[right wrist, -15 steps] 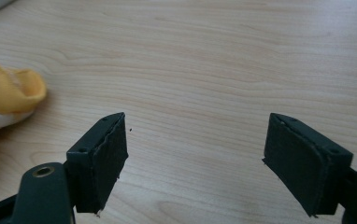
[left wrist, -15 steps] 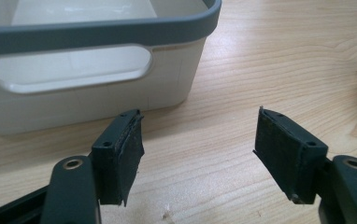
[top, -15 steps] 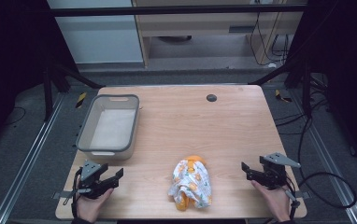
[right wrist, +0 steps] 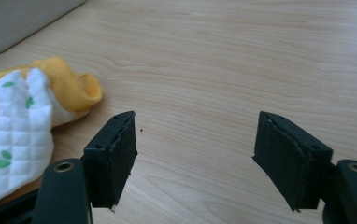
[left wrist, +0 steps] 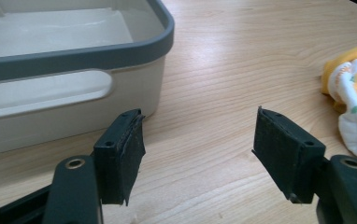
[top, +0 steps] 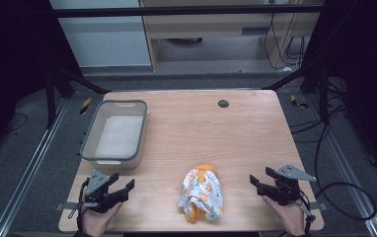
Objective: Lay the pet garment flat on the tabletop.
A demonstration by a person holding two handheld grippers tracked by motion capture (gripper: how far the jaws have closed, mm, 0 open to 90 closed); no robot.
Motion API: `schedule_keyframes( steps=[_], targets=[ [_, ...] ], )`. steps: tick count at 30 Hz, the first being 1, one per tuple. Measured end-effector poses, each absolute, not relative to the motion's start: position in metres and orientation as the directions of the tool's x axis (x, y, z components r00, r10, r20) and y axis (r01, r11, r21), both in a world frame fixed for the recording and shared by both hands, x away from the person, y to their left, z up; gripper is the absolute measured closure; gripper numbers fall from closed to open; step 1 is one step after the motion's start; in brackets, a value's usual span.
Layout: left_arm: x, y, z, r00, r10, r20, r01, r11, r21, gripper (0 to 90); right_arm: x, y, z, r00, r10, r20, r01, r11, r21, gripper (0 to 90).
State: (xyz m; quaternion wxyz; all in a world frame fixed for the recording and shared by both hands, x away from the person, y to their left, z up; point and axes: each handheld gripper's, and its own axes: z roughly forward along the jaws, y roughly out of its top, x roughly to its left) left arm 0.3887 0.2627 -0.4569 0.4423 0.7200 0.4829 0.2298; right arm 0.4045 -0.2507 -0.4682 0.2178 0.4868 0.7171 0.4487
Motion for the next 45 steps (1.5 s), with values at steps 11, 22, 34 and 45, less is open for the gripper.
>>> schedule_keyframes(
  steps=[11,22,34,45],
  targets=[
    [0.396,0.252,-0.444,0.475,0.873,-0.110,0.472,-0.147,0.869,33.8,0.406,-0.242,-0.448,-0.467,0.877,0.111,0.458,0.132,0.879,30.2],
    [0.410,0.243,-0.412,0.499,0.861,-0.099,0.430,-0.146,0.891,33.4,0.419,-0.228,-0.413,-0.493,0.865,0.096,0.411,0.134,0.902,28.2],
    [0.430,0.200,-0.394,0.560,0.825,-0.076,0.408,-0.194,0.892,35.1,0.433,-0.204,-0.404,-0.551,0.830,0.087,0.407,0.177,0.896,29.4],
    [0.436,0.170,-0.423,0.611,0.790,-0.052,0.456,-0.297,0.839,36.1,0.427,-0.202,-0.429,-0.592,0.800,0.097,0.446,0.225,0.866,36.0]
  ],
)
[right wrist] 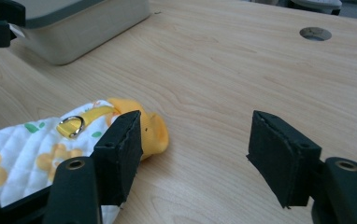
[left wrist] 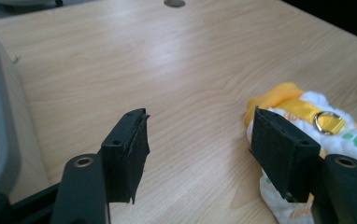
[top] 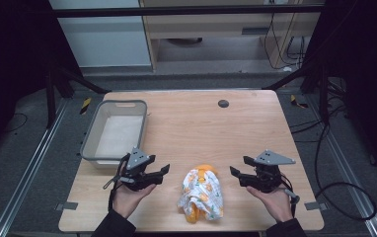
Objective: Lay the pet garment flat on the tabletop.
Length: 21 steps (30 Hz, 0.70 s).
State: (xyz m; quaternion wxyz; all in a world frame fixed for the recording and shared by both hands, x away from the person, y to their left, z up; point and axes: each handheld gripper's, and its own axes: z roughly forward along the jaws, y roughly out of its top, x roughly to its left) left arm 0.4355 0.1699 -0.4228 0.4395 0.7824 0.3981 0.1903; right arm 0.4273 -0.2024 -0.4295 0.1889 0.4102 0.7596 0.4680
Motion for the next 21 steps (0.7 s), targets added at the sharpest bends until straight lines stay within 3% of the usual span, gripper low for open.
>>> schedule_keyframes(
  steps=[21],
  targets=[
    [0.435,0.130,-0.457,0.685,0.725,-0.073,0.508,-0.404,0.761,41.2,0.428,-0.171,-0.458,-0.685,0.718,0.124,0.482,0.319,0.816,50.1]
  ],
)
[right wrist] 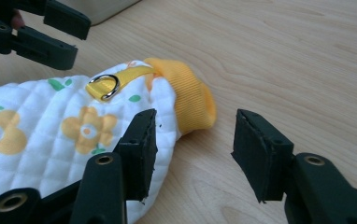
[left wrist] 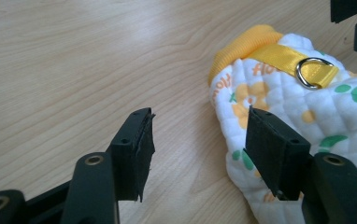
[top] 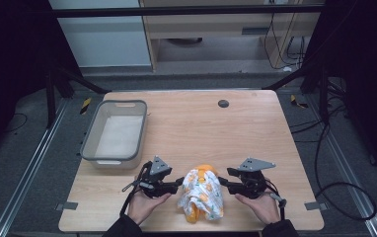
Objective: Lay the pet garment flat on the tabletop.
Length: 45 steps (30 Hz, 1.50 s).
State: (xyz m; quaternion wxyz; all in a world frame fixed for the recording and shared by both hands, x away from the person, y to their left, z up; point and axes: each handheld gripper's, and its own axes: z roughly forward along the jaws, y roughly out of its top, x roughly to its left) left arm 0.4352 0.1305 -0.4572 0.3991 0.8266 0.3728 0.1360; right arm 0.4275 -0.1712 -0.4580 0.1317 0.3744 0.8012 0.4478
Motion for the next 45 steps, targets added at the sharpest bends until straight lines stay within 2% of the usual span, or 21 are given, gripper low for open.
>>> schedule_keyframes(
  steps=[10,14,18,21,23,25,29,45],
  targets=[
    [0.437,0.117,-0.470,0.708,0.699,-0.100,0.530,-0.433,0.729,44.0,0.429,-0.158,-0.468,-0.734,0.662,0.150,0.490,0.364,0.792,51.9],
    [0.438,0.113,-0.475,0.715,0.692,-0.102,0.534,-0.446,0.718,48.8,0.431,-0.153,-0.475,-0.743,0.649,0.163,0.502,0.379,0.777,54.2],
    [0.438,0.111,-0.478,0.726,0.676,-0.126,0.539,-0.446,0.715,59.4,0.432,-0.150,-0.478,-0.749,0.640,0.172,0.508,0.388,0.769,60.9],
    [0.441,0.112,-0.480,0.733,0.653,-0.190,0.565,-0.428,0.706,70.9,0.433,-0.149,-0.479,-0.753,0.630,0.189,0.514,0.384,0.767,73.2],
    [0.440,0.112,-0.481,0.739,0.649,-0.180,0.556,-0.436,0.707,80.8,0.433,-0.149,-0.479,-0.755,0.629,0.185,0.510,0.386,0.768,79.7],
    [0.439,0.112,-0.480,0.746,0.643,-0.173,0.546,-0.442,0.711,86.9,0.432,-0.149,-0.478,-0.753,0.632,0.184,0.510,0.383,0.770,84.5],
    [0.438,0.114,-0.477,0.748,0.644,-0.162,0.537,-0.443,0.718,88.8,0.431,-0.152,-0.476,-0.752,0.631,0.193,0.511,0.373,0.774,87.7],
    [0.429,0.135,-0.430,0.732,0.674,-0.100,0.455,-0.374,0.808,89.1,0.420,-0.163,-0.449,-0.737,0.666,0.116,0.420,0.317,0.850,88.1]
  ],
)
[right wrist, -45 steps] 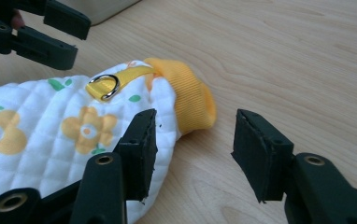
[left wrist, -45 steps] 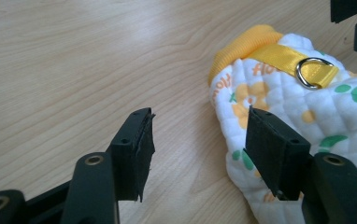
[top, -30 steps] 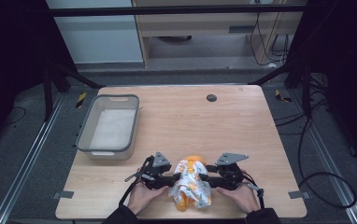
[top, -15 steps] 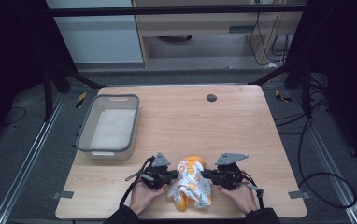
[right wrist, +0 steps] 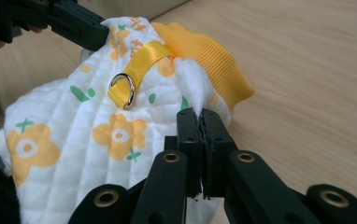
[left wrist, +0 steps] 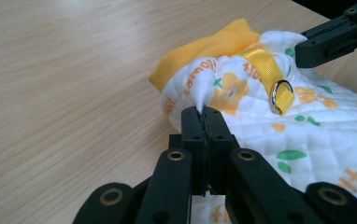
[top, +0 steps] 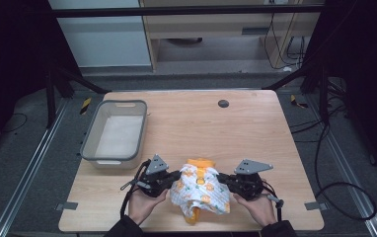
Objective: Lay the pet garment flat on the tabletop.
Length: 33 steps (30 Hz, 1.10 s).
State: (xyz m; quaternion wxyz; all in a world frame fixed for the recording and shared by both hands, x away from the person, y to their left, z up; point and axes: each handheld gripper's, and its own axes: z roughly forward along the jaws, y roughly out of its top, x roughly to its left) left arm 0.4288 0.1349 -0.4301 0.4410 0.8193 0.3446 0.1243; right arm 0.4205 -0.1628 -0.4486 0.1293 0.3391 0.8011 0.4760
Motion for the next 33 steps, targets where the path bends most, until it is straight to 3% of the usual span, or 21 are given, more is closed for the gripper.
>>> schedule_keyframes(
  steps=[15,22,28,30,33],
  targets=[
    [0.436,0.127,-0.391,0.704,0.710,-0.012,0.366,-0.349,0.863,89.0,0.429,-0.165,-0.409,-0.693,0.718,0.063,0.317,0.225,0.921,88.1],
    [0.463,0.118,-0.380,0.633,0.774,0.019,0.340,-0.300,0.891,88.8,0.454,-0.155,-0.403,-0.602,0.798,0.035,0.284,0.173,0.943,87.7],
    [0.498,0.111,-0.384,0.562,0.827,-0.011,0.373,-0.241,0.896,88.0,0.485,-0.139,-0.409,-0.500,0.866,0.036,0.300,0.135,0.944,86.6],
    [0.511,0.111,-0.386,0.539,0.842,-0.029,0.387,-0.217,0.896,83.6,0.497,-0.136,-0.410,-0.448,0.893,0.030,0.301,0.119,0.946,81.8],
    [0.521,0.112,-0.388,0.503,0.862,-0.059,0.407,-0.176,0.896,62.0,0.517,-0.136,-0.409,-0.379,0.926,0.003,0.316,0.127,0.940,71.1]
  ],
)
